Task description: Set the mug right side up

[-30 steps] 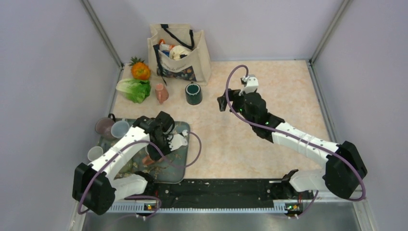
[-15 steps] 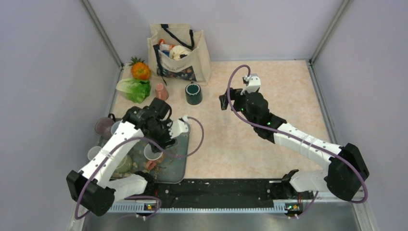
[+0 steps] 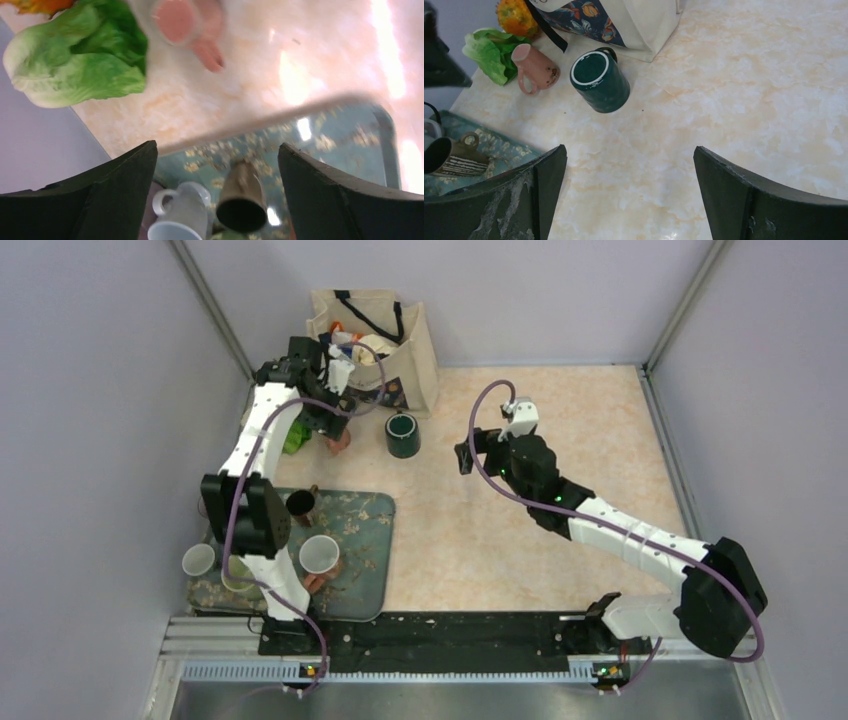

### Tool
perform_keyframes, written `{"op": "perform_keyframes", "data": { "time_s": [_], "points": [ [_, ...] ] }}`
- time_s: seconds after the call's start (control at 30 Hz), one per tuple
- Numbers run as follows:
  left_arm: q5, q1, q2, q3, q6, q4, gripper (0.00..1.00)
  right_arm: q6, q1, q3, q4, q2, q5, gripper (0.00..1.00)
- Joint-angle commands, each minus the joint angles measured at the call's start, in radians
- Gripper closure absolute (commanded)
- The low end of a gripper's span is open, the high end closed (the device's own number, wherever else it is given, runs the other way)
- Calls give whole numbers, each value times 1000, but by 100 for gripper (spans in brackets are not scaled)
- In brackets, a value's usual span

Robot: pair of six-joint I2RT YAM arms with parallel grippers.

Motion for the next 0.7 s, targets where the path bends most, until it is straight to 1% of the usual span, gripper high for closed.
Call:
{"op": "perform_keyframes", "data": {
  "time_s": [0.0, 0.1, 0.17, 0.27, 0.37, 0.47, 0.57, 0.67],
  "points": [
    [-92, 78, 165, 125, -184, 130, 10, -31, -6, -11, 37, -28, -3, 4],
    [-79, 80, 237, 119, -205, 188, 23, -40, -7, -21, 42, -32, 9, 4],
    [-99, 80, 303, 105, -228, 237, 31, -49, -6, -28, 49, -30, 16, 4],
    [-119, 80, 353, 91, -243, 273, 35, -51, -6, -32, 59, -25, 17, 4],
    [-100, 80, 386, 86, -258, 295, 38, -52, -6, -32, 63, -21, 15, 4],
    [-87, 80, 416, 92, -270, 308, 44, -52, -6, -35, 66, -20, 14, 4],
    [-92, 80, 440, 93, -280, 314, 52, -50, -6, -39, 70, -23, 16, 4],
    [-95, 80, 452, 94, -285, 326, 65, -49, -6, -41, 70, -26, 15, 4]
  ]
}}
